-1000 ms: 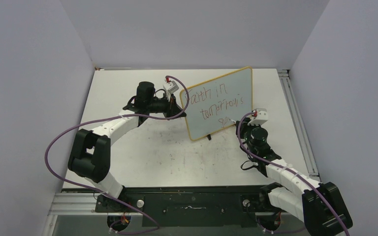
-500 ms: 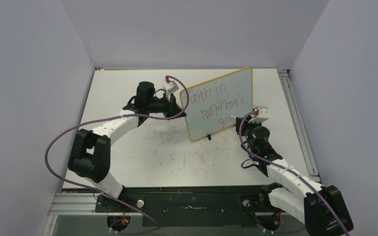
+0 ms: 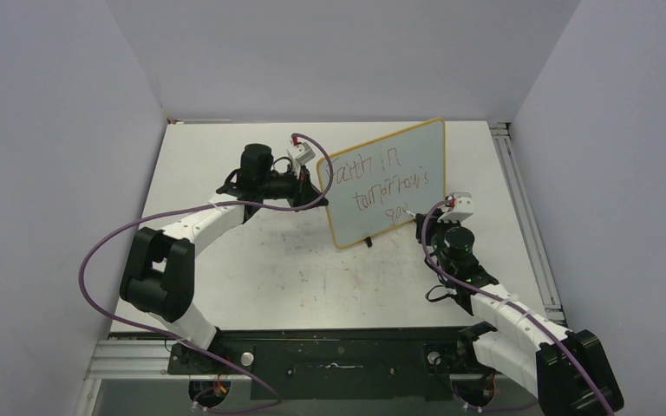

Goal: Write a sentence on the whiteboard

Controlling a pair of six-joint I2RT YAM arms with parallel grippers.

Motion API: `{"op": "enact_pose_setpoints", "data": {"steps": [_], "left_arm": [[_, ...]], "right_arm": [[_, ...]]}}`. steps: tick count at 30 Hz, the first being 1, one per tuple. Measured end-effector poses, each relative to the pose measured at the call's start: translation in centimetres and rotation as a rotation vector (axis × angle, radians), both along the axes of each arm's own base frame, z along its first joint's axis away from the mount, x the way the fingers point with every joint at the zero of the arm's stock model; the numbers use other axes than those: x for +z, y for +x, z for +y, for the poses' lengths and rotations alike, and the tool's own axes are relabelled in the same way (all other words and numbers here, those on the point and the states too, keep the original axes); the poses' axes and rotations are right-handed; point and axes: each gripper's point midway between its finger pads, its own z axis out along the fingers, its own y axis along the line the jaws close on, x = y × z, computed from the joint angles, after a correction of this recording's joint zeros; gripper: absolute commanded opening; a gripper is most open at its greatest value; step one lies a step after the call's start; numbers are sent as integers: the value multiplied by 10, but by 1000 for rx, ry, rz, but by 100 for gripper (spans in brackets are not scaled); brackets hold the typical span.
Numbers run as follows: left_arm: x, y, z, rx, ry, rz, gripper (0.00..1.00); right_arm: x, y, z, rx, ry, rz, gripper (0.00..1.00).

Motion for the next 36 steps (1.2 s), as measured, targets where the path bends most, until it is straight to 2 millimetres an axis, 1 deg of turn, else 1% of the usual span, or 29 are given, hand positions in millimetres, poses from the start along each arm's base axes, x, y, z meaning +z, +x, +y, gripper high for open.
{"op": "enact_pose_setpoints", "data": {"steps": [7,23,26,33,36], "left_arm": [[0,0,0,0,0,0,0],[0,0,0,0,0,0,0],[0,0,0,0,0,0,0],[0,0,0,0,0,0,0],[0,0,0,0,0,0,0]], "right_arm": [[-9,1,0,0,-9,26,5],[-8,2,1,1,-6,19,5],[-5,2,1,1,-3,13,5],[8,5,2,2,11,-23,5],[10,6,3,2,14,-30,5]]}}
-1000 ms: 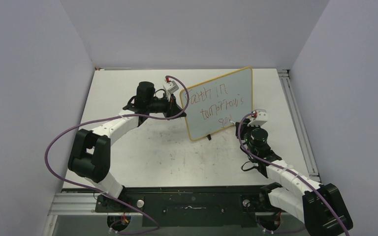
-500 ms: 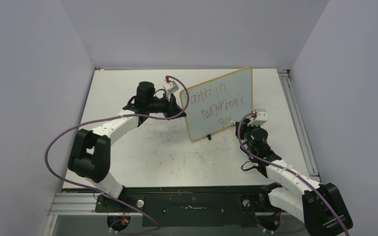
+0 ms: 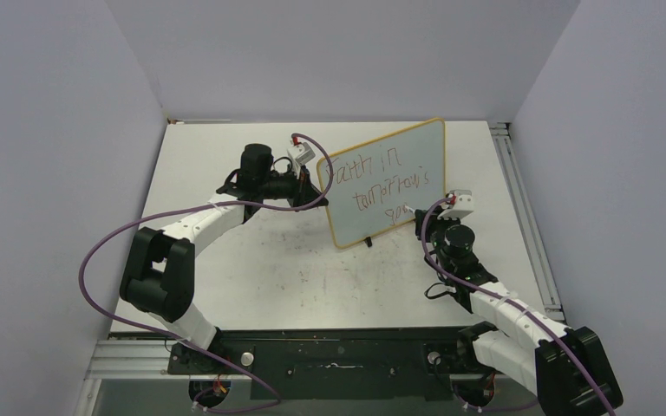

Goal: Write a sentence on the whiteboard

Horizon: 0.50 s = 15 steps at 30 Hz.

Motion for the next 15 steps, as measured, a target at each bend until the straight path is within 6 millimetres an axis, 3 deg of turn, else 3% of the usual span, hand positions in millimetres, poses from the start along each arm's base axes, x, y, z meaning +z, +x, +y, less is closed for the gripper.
{"op": "enact_pose_setpoints", "data": {"steps": [15], "left_arm": [[0,0,0,0,0,0,0]], "right_arm": [[5,2,0,-2,8,-21,5]]}}
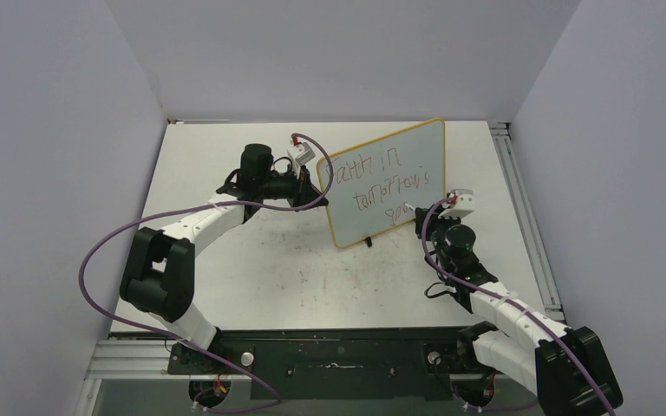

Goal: Write a sentence on the whiteboard

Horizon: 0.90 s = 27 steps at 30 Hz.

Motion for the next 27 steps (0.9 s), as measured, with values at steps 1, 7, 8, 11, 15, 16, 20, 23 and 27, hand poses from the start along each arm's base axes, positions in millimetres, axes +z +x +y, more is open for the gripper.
{"op": "enact_pose_setpoints", "data": {"steps": [1,7,8,11,15,16,20,23,27], "left_arm": [[0,0,0,0,0,0,0],[0,0,0,0,0,0,0],[0,0,0,0,0,0,0],[0,0,0,0,0,0,0],[0,0,0,0,0,0,0],[0,0,0,0,0,0,0],[0,0,0,0,0,0,0],[0,0,0,0,0,0,0],[0,0,0,0,0,0,0]], "right_arm": [[0,0,0,0,1,-1,5],[2,1,-1,-8,2,-8,5],[2,1,-2,-11,1,-8,5],[3,1,-4,-22,0,-10,5],[9,-1,-10,-51,3,-26,5],[12,-1,-12,-61,4,-32,5],[10,0,-16,-80,-1,-27,5],[3,1,-17,-86,-10,-7,5],[-10,2,-18,-94,-28,31,5]]}}
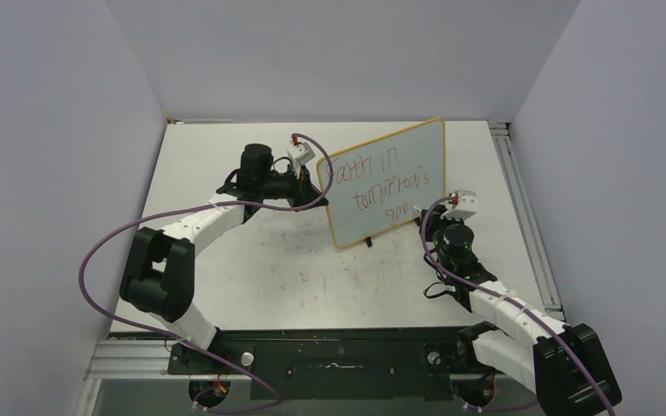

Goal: Write a sentence on the whiteboard

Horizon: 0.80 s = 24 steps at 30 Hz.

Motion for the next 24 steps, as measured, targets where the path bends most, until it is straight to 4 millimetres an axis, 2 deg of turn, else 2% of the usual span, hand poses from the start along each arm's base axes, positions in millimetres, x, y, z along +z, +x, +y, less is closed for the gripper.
{"op": "enact_pose_setpoints", "data": {"steps": [24], "left_arm": [[0,0,0,0,0,0,0]], "right_arm": [[-3,-1,7,38,3,5,5]]}}
